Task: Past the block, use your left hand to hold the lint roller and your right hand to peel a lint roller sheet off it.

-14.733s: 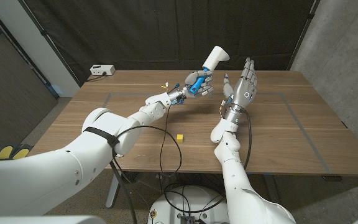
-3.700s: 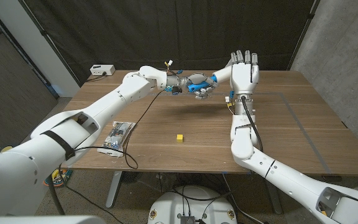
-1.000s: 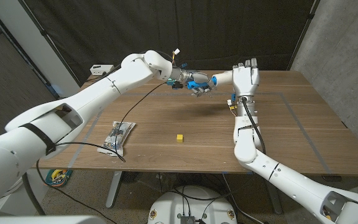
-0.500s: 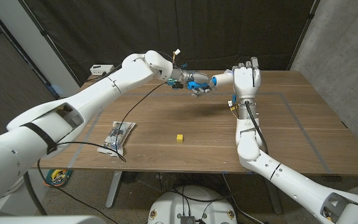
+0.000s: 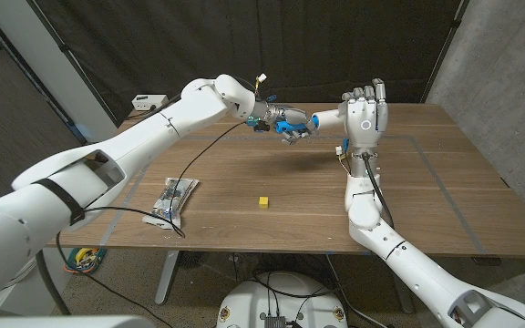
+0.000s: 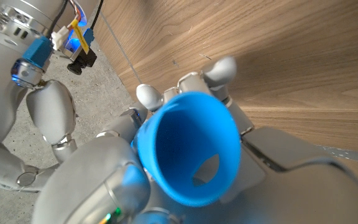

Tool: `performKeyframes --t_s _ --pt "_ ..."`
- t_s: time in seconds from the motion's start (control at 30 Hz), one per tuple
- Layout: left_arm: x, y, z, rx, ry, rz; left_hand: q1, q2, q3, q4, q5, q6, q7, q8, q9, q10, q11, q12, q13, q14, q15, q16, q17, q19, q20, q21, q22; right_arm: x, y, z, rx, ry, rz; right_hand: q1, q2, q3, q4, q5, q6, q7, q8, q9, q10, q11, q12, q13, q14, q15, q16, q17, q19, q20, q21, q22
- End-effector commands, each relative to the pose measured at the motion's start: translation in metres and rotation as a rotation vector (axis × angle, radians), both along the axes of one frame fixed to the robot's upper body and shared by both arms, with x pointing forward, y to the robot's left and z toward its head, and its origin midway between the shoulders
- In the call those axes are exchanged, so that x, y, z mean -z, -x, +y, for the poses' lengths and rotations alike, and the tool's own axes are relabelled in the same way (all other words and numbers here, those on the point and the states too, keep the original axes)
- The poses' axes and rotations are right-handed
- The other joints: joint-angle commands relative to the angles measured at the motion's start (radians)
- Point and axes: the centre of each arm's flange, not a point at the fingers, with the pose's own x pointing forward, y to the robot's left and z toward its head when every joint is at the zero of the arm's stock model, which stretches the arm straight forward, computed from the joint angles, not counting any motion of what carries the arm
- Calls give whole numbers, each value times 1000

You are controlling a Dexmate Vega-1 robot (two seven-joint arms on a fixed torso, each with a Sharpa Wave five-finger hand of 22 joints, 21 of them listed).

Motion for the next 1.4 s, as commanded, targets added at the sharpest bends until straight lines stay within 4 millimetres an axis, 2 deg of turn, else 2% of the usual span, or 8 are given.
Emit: performKeyframes --t_s 0.03,0.2,0.23,0.4,0.73,1.4 --pt "4 -1 -2 0 -3 16 -57 93 58 66 0 11 24 7 3 16 -17 5 1 10 -13 -2 -1 2 -32 1 2 5 2 -9 -30 -29 -34 13 2 -8 -1 6 9 3 -10 0 61 -47 47 50 11 -132 -2 13 -6 -65 8 2" --pt "6 -2 -2 3 -2 22 -57 93 58 66 0 8 24 5 0 15 -17 5 1 8 -14 -3 0 2 -33 1 2 5 5 -12 -40 -43 -38 18 2 -11 -2 8 13 10 -17 1 64 -40 49 51 12 -132 -5 24 -8 -64 14 3" --pt "6 -2 -3 3 -1 22 -57 93 58 65 0 6 16 9 8 17 -17 6 1 9 -15 0 5 0 -31 2 4 5 6 -12 -37 -46 -39 19 3 -11 -1 9 13 11 -18 1 66 -39 49 49 13 -132 -5 26 -9 -65 14 3" --pt "7 -3 -3 6 0 25 -57 93 58 65 0 10 24 4 -3 17 -17 6 1 9 -12 -7 -6 2 -32 2 1 4 10 -15 -42 -58 -46 25 1 -16 -2 10 23 18 -24 1 65 -36 48 49 15 -132 -10 37 -17 -68 18 3" --pt "9 -6 -3 18 4 39 -55 95 59 65 1 7 23 7 2 16 -17 6 1 10 -14 -1 3 3 -32 4 2 5 14 -19 -56 -89 -51 33 -2 -27 -1 11 36 20 -38 0 67 -36 45 42 11 -131 -23 54 -39 -73 22 4" --pt "20 -11 2 19 19 67 -52 95 61 64 0 8 26 6 -1 13 -17 5 1 10 -12 -6 0 1 -31 5 1 -16 22 -25 -86 -132 -103 45 1 -44 4 13 43 28 -63 -1 71 -27 33 24 12 -130 -42 77 -61 -73 33 6"
